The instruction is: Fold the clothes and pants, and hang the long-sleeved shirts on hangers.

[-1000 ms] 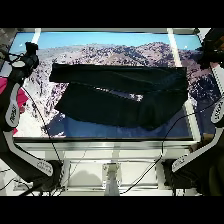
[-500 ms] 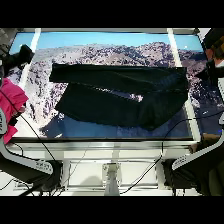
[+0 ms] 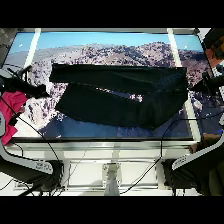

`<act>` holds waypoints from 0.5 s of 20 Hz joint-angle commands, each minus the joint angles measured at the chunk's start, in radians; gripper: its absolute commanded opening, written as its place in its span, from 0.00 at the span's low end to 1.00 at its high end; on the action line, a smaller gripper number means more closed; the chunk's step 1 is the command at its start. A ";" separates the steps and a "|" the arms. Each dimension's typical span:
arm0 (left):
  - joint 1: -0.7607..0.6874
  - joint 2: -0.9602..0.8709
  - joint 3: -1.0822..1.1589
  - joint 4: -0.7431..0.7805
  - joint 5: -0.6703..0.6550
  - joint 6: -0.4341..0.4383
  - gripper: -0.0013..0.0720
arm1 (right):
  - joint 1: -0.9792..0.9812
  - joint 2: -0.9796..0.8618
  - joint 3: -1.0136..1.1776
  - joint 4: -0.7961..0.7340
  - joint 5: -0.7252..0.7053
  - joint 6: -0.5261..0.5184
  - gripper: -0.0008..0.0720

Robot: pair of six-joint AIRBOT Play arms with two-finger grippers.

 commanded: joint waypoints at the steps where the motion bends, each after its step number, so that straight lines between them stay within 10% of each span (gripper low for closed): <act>1: 0.002 0.000 -0.068 0.030 -0.113 0.030 0.37 | 0.003 0.000 -0.003 0.006 -0.024 -0.013 0.67; 3: 0.002 -0.003 -0.070 0.045 -0.113 0.003 0.56 | 0.012 0.000 -0.003 0.008 -0.029 -0.013 0.74; 10: -0.007 -0.016 -0.070 0.039 -0.111 -0.035 0.56 | 0.035 0.000 -0.003 0.013 -0.054 -0.013 0.74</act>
